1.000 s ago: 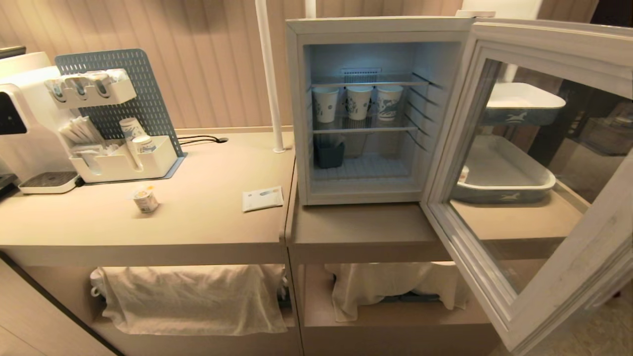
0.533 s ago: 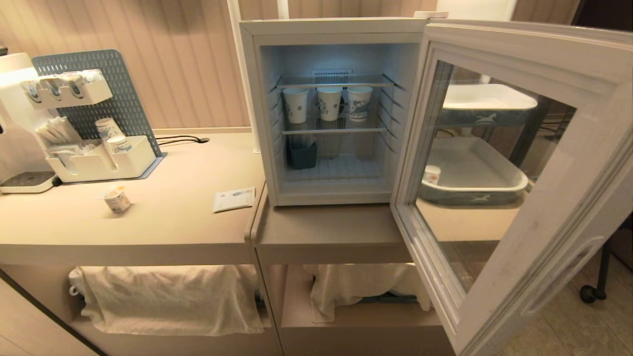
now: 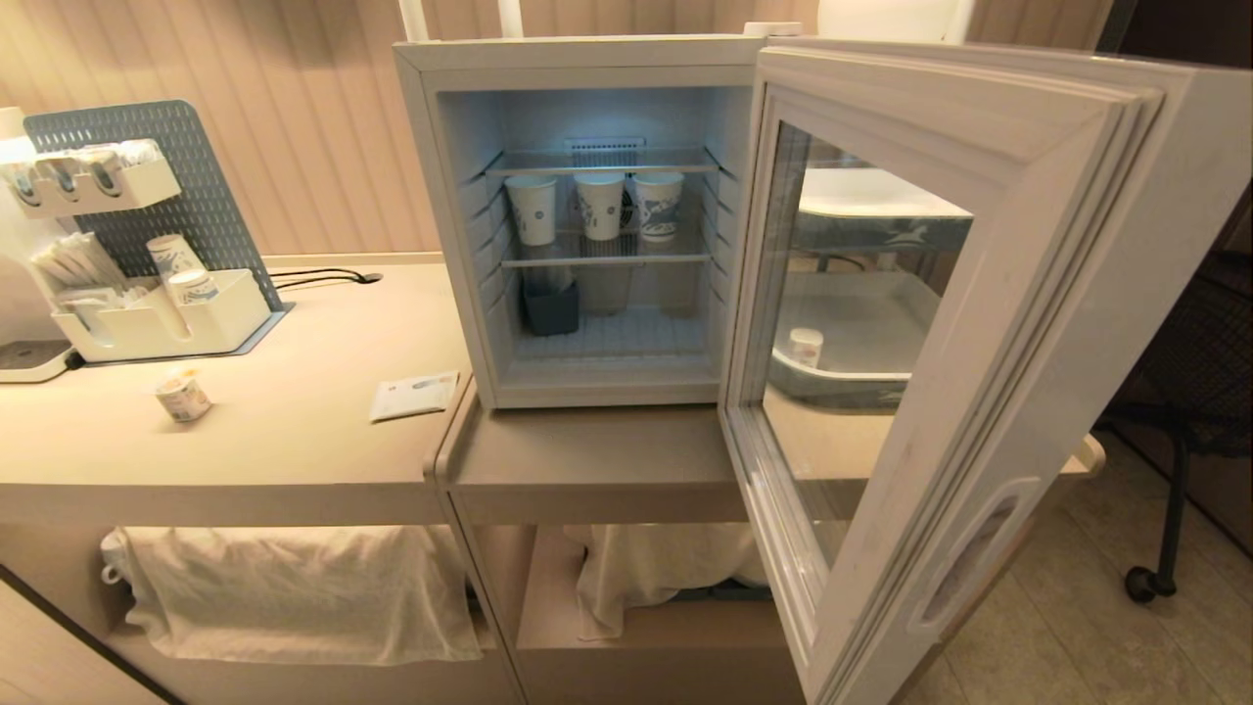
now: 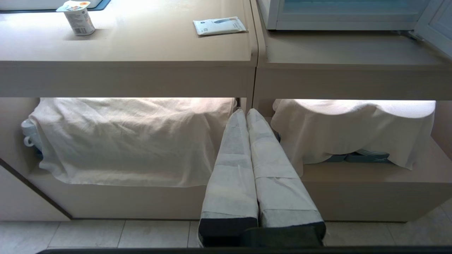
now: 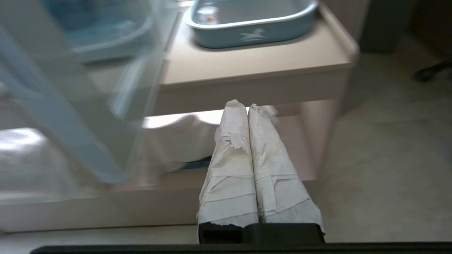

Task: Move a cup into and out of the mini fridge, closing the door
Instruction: Close the freezer door

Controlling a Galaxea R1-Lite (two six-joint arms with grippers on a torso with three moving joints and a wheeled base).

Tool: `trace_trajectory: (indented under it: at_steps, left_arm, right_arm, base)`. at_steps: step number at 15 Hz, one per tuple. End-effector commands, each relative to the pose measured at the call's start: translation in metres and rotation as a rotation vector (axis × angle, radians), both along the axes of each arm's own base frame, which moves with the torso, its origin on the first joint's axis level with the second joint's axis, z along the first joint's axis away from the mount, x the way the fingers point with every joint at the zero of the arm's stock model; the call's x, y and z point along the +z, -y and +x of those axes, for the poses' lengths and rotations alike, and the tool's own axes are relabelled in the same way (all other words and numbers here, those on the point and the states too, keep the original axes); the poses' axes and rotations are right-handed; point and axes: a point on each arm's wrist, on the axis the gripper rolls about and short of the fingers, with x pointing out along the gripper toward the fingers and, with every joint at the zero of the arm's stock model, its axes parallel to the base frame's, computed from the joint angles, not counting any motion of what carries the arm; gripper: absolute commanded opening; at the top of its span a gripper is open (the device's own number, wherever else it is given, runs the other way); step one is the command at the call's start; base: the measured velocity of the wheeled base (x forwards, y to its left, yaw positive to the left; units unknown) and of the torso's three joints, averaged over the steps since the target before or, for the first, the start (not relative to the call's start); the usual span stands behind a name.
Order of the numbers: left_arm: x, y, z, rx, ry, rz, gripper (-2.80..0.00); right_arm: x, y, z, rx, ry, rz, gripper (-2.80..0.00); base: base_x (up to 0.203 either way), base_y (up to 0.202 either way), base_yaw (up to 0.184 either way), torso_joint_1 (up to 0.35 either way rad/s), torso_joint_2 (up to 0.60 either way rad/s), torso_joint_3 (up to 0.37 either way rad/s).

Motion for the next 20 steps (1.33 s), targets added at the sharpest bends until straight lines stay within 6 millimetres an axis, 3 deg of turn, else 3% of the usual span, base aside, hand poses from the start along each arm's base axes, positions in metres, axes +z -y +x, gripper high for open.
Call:
trace_trajectory:
  at_steps: [1, 3, 5, 8, 11, 15, 20]
  left_arm:
    - [0.0, 0.0, 0.0, 0.001, -0.002, 0.0, -2.8]
    - [0.0, 0.0, 0.0, 0.001, -0.002, -0.002, -2.8]
    - [0.0, 0.0, 0.0, 0.001, -0.002, -0.002, -2.8]
    - [0.0, 0.0, 0.0, 0.001, -0.002, -0.002, -2.8]
    - [0.0, 0.0, 0.0, 0.001, -0.002, -0.002, -2.8]
    - [0.0, 0.0, 0.0, 0.001, -0.002, -0.002, -2.8]
    - [0.0, 0.0, 0.0, 0.001, -0.002, -0.002, -2.8]
  right_arm:
    - [0.041, -0.001, 0.021, 0.075, -0.141, 0.157, -2.8]
    - [0.062, -0.006, 0.065, 0.159, -0.352, 0.291, -2.8]
    - [0.069, -0.013, 0.115, 0.304, -0.522, 0.433, -2.8]
    - [0.068, -0.021, 0.182, 0.634, -0.688, 0.658, -2.8]
    - [0.055, -0.026, 0.235, 0.759, -0.776, 0.752, -2.8]
    - [0.046, -0.063, 0.272, 0.794, -0.767, 0.71, -2.8]
    - [0.031, -0.139, 0.287, 0.658, -0.714, 0.479, -2.8]
  base:
    - [0.0, 0.0, 0.0, 0.0, 0.0, 0.0]
    - [0.0, 0.0, 0.0, 0.0, 0.0, 0.0]
    - [0.0, 0.0, 0.0, 0.0, 0.0, 0.0]
    - [0.0, 0.0, 0.0, 0.0, 0.0, 0.0]
    - [0.0, 0.0, 0.0, 0.0, 0.0, 0.0]
    - [0.0, 0.0, 0.0, 0.0, 0.0, 0.0]
    - [0.0, 0.0, 0.0, 0.0, 0.0, 0.0]
